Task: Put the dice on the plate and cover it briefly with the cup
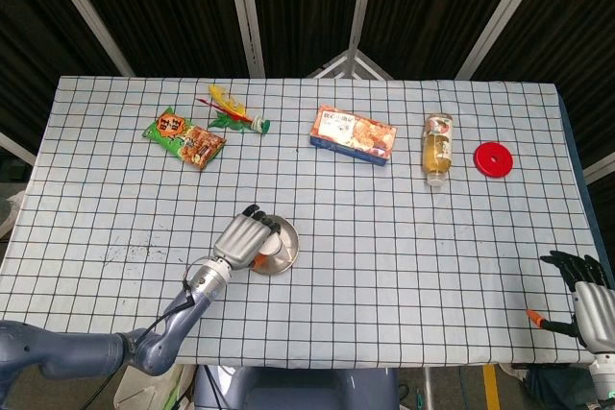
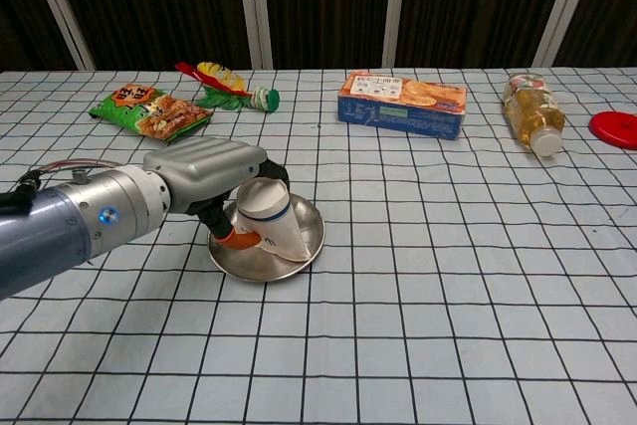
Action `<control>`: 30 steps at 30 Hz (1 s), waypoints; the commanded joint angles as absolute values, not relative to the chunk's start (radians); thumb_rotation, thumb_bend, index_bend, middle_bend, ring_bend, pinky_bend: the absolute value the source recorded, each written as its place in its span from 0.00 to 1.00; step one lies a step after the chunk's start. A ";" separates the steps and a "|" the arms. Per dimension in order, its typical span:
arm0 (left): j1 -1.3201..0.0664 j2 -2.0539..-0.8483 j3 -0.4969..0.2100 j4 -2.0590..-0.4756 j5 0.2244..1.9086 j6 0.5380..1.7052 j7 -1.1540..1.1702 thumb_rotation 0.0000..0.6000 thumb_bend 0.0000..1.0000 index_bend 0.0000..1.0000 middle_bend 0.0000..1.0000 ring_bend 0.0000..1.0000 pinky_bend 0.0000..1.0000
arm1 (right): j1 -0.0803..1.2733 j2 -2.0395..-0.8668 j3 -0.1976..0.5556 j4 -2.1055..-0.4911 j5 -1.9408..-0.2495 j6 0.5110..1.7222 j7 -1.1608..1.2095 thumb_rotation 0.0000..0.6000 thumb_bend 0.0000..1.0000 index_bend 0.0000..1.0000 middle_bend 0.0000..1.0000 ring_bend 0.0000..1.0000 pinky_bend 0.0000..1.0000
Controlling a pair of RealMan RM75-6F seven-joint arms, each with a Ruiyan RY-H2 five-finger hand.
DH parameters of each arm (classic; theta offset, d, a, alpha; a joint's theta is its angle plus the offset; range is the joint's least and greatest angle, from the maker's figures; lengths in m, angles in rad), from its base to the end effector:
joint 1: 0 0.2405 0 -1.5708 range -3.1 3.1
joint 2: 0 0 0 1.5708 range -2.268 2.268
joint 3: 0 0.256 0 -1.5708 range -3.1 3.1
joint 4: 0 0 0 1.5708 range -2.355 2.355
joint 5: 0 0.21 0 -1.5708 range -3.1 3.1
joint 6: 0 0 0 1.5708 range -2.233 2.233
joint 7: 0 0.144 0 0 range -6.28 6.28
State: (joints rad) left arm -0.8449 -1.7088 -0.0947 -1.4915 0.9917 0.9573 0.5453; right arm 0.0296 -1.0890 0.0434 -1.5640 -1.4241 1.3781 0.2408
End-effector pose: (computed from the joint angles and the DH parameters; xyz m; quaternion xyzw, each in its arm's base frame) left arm -0.1069 0.3091 -0.0804 -0.8028 -0.3504 -0.3229 0.3584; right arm -0.3491 -0.1604 0.1646 0.5330 -0.4981 0.3763 0.5712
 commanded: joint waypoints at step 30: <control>-0.903 -1.785 -0.056 -1.370 0.996 1.119 0.761 1.00 0.45 0.43 0.39 0.23 0.16 | 0.032 -1.089 0.042 -1.563 -1.423 1.372 0.250 1.00 0.10 0.25 0.19 0.13 0.00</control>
State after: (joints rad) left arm -0.9043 -1.7715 -0.0539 -1.3812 0.9809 1.1090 0.7643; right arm 0.0318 -1.0891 0.0422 -1.5632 -1.4231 1.3722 0.2495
